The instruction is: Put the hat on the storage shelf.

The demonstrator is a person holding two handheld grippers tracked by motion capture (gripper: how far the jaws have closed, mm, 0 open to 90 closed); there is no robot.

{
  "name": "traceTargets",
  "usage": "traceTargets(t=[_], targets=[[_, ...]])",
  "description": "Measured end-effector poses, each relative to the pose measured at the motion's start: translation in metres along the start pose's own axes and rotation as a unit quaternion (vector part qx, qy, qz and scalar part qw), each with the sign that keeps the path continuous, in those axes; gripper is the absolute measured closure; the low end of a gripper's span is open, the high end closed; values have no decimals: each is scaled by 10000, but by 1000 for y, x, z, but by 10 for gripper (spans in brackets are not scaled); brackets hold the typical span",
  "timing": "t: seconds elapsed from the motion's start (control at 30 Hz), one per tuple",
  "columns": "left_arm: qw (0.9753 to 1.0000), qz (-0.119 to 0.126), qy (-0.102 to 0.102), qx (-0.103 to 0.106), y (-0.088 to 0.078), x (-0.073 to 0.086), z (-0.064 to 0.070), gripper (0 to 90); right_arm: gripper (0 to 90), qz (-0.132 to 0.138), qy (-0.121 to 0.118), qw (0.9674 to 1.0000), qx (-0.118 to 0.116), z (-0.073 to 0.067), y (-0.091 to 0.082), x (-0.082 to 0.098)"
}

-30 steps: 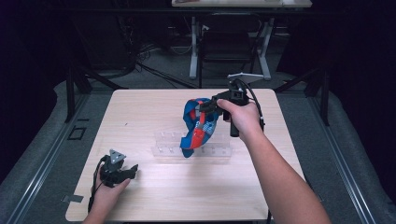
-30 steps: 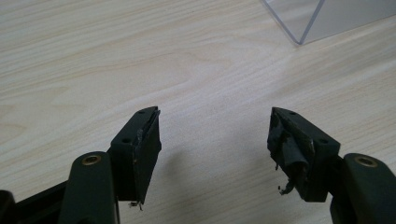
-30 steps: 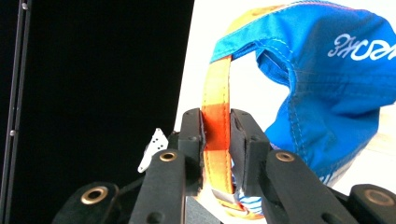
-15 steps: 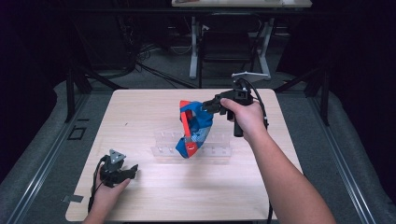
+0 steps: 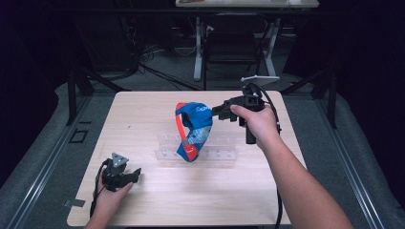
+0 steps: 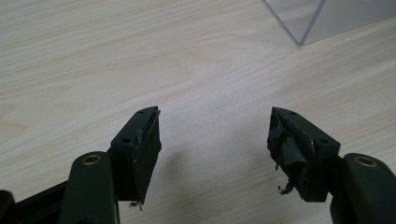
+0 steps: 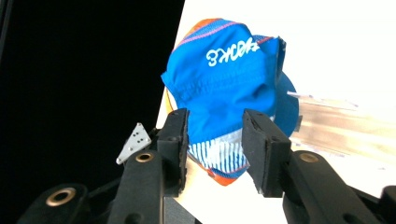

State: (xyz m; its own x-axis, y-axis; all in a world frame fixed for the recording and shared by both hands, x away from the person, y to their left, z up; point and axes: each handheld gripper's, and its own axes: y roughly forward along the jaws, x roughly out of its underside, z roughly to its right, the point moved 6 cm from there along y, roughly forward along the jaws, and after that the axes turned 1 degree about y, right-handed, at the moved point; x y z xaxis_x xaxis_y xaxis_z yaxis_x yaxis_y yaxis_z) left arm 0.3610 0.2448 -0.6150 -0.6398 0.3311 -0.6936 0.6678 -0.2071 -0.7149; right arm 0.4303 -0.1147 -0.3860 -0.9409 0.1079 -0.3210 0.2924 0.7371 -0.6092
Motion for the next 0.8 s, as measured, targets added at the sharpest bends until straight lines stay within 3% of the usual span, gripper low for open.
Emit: traceTargets(t=[0.47,0.8], targets=[[10000,14,-5,-28,1,0,0,346,466,120,-238,9990,356,25,-5,19],[10000,-9,1,-17,1,0,1,346,449,212,-326,9979,516,46,-10,38]])
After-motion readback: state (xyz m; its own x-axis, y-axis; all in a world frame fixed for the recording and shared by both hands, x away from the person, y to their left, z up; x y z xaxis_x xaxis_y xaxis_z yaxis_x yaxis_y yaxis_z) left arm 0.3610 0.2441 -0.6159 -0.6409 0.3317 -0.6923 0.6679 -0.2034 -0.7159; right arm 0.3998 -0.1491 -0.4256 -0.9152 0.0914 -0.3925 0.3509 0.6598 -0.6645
